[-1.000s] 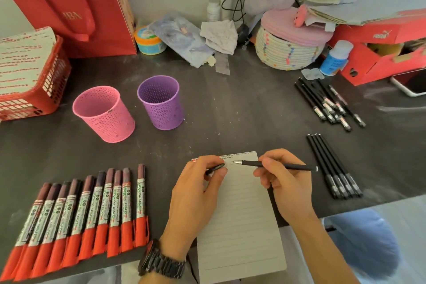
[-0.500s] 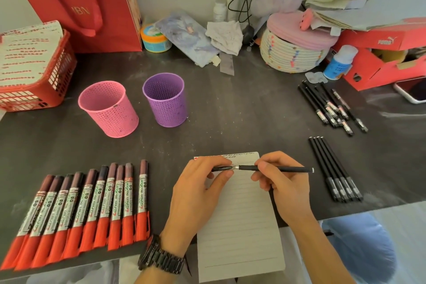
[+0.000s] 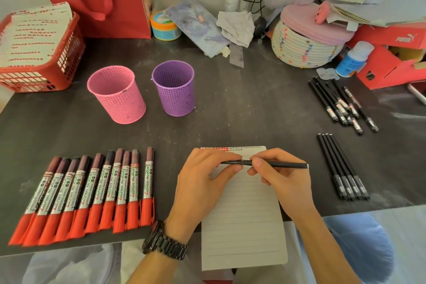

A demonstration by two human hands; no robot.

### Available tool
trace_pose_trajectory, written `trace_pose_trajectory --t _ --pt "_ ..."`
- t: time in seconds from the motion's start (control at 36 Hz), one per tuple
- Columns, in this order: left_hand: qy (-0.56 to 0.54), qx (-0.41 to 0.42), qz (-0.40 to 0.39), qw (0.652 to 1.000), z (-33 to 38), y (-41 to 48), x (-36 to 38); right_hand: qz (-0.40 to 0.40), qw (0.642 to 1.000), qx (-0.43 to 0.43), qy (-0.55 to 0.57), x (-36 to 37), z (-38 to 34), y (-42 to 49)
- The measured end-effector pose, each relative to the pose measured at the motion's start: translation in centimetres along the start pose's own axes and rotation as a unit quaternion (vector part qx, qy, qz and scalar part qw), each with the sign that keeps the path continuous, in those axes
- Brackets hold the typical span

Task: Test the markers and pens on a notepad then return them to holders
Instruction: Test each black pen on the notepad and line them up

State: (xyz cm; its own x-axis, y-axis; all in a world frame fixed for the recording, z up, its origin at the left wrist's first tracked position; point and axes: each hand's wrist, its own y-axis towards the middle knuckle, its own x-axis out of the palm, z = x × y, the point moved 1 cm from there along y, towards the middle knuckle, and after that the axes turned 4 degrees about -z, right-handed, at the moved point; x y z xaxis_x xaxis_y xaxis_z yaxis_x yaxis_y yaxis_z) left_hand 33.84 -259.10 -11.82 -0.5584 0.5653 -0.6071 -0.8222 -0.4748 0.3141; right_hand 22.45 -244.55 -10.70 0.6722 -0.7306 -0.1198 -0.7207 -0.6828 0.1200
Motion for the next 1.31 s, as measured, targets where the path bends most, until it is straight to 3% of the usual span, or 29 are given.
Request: trace_pose_trajectory --t 0.67,0.92,1.14,1.31 --pt "-0.075 0.014 0.023 0.997 -0.1 0.0 0.2 -0.022 1.0 -0.02 -0.01 0.7 -0.3 0.6" --pt "0.062 -0.023 -0.012 0.998 -0.3 -0.1 0.3 0.03 0.998 0.007 -0.055 0.7 0.0 0.2" --pt "0.132 -0.03 -0.027 0.99 -0.8 -0.2 0.8 0.087 0.994 0.069 -0.023 -3.7 -1.2 0.5" --pt "0.14 -0.056 -0.04 0.988 -0.9 -0.2 1.1 0.063 0.973 0.138 -0.175 -11.9 -2.8 1.4"
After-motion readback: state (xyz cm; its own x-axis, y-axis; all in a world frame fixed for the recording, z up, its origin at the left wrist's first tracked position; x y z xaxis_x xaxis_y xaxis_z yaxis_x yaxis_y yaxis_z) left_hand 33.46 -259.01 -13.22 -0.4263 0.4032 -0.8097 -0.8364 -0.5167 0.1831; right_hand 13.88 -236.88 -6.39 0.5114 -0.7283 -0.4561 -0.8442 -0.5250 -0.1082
